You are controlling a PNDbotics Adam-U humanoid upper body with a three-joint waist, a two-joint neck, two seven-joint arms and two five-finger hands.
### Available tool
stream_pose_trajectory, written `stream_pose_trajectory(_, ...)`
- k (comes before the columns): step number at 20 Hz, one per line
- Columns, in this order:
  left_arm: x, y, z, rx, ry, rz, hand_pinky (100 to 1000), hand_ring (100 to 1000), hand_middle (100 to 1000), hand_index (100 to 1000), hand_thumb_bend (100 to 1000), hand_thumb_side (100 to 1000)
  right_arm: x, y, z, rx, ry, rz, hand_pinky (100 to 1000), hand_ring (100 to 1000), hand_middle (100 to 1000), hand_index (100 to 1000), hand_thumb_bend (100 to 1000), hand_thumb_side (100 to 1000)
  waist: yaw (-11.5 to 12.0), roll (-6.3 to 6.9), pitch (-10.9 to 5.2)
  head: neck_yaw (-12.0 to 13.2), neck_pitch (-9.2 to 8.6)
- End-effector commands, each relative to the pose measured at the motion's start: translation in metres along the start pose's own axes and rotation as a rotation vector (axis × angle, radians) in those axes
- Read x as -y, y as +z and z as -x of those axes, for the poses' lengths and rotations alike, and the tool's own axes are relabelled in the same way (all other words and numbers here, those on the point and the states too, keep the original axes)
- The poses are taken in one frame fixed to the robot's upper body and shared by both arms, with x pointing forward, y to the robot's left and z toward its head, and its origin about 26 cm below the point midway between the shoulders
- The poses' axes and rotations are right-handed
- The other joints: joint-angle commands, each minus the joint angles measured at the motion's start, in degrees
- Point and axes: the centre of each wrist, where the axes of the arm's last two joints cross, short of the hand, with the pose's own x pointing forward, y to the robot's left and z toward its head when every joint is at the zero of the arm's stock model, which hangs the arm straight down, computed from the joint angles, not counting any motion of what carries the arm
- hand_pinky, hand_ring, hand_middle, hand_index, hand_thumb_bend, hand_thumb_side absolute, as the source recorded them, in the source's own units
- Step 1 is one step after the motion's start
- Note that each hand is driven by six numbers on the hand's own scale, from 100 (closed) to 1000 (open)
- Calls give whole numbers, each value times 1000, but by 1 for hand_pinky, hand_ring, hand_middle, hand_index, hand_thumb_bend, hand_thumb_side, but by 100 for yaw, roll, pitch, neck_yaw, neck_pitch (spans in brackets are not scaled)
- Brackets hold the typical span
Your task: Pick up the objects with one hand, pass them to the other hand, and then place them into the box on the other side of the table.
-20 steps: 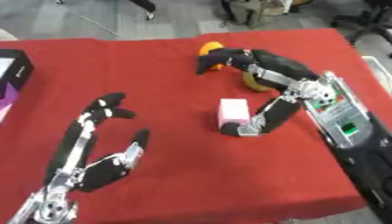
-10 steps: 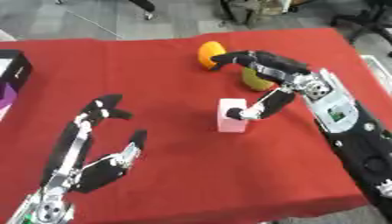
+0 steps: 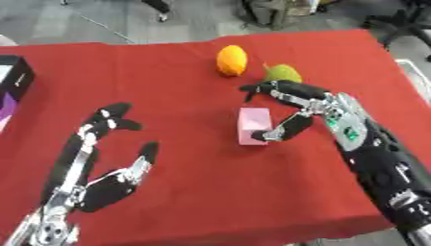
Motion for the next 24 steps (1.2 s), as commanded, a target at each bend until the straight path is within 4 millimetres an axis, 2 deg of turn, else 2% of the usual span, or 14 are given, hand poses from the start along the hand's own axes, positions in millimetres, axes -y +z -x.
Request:
stream_pose_trajectory(1, -3, -2, -7, 26, 6, -11, 934, 892, 851, 691, 321, 586, 7, 3, 5, -12, 46, -20, 1000, 867, 726, 1000, 389, 458, 8, -2, -88, -17, -12)
stream_pose_trajectory(4, -3, -3, -7, 27, 5, -12, 934, 892, 851, 691, 321, 586, 2, 4, 8, -31, 55, -27, 1000, 859, 700, 1000, 370, 444, 15, 0, -84, -15, -12)
stream_pose_trajectory(10, -3, -3, -7, 25, 6, -14, 934, 891, 851, 692, 316, 591, -1, 7, 9, -53, 79, 38, 958, 792, 536, 947, 281, 338, 9, 3, -83, -11, -12)
stream_pose_trajectory(13, -4, -2, -7, 24, 6, -16, 934, 890, 850, 691, 313, 592, -1, 8, 9, -58, 80, 124, 930, 745, 465, 902, 174, 290, 0, 6, -81, 0, -12)
stream_pose_trajectory(14, -4, -2, -7, 22, 6, -17, 934, 890, 850, 691, 311, 594, -1, 8, 9, -55, 77, 162, 925, 733, 451, 889, 100, 366, -4, 6, -80, 5, -12)
stream_pose_trajectory(15, -3, -2, -6, 21, 7, -17, 934, 890, 850, 691, 309, 596, 0, 8, 7, -48, 74, 203, 922, 726, 437, 881, 128, 276, -9, 6, -79, 10, -12)
stream_pose_trajectory(16, -3, -2, -6, 17, 7, -18, 935, 890, 849, 691, 306, 599, 3, 7, 5, -33, 73, 247, 914, 714, 418, 869, 112, 264, -18, 5, -77, 18, -12)
stream_pose_trajectory(20, 0, -2, 0, -13, 10, -24, 937, 888, 842, 684, 253, 666, 26, -4, -19, 83, 84, 420, 897, 706, 406, 859, 100, 259, -55, 3, -69, 58, -12)
stream_pose_trajectory(24, 3, 0, 16, -87, 14, -44, 939, 884, 832, 670, 225, 713, 57, -17, -72, 298, 87, 564, 864, 699, 408, 860, 100, 241, -96, 1, -63, 100, -12)
